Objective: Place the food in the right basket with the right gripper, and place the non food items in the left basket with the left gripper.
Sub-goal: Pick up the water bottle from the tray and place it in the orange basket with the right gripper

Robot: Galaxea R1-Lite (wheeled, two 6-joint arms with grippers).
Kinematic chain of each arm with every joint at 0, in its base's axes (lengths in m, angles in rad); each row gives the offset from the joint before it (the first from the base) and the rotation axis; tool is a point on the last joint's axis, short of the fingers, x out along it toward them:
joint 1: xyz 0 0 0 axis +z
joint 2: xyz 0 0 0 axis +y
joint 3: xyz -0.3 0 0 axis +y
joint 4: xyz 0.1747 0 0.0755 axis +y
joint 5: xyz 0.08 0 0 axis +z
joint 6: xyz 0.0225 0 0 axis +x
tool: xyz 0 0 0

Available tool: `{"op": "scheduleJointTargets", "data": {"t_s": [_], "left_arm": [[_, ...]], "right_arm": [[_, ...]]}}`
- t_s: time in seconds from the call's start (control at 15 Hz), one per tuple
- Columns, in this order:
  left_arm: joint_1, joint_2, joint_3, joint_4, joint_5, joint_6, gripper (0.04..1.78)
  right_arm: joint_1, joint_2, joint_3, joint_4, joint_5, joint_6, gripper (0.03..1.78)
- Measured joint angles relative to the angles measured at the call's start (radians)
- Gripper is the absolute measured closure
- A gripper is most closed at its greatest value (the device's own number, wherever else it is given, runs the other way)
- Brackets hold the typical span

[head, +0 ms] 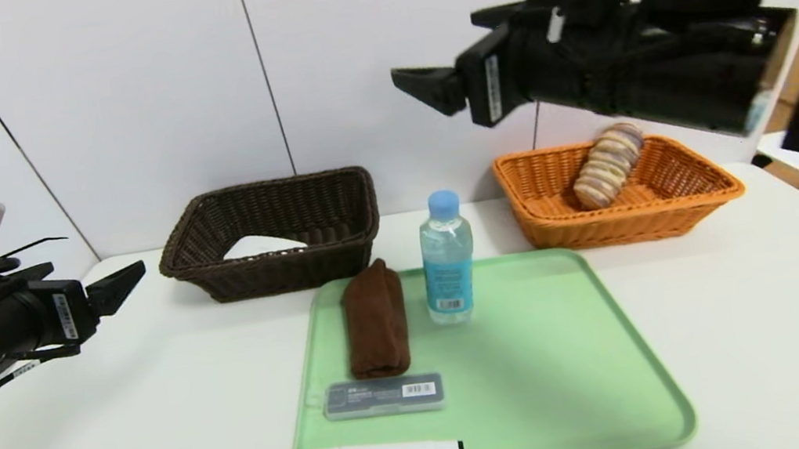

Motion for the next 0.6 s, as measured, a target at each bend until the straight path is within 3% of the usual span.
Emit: {"op": "scheduleJointTargets", "data": {"t_s": [0.13, 0.33, 0.47, 0.6], "left_arm": [[0.000, 0.000, 0.002, 0.000, 0.000, 0.005, 0.13], [-0.001, 0.002, 0.003, 0.000, 0.000, 0.006, 0.13], [0.000, 0.003, 0.006, 0.000, 0.000, 0.006, 0.13], [-0.001, 0.003, 0.007, 0.000, 0.000, 0.004, 0.13]], "right_arm": [[-0.038, -0.109, 0.166, 0.068, 0.080, 0.097, 0.12], [-0.127, -0.217, 0.412, 0.087, 0.190, 0.160, 0.12], [-0.183, -0.253, 0.540, 0.052, 0.292, 0.170, 0.12], [-0.223, -0.253, 0.648, -0.055, 0.396, 0.172, 0.12]]}}
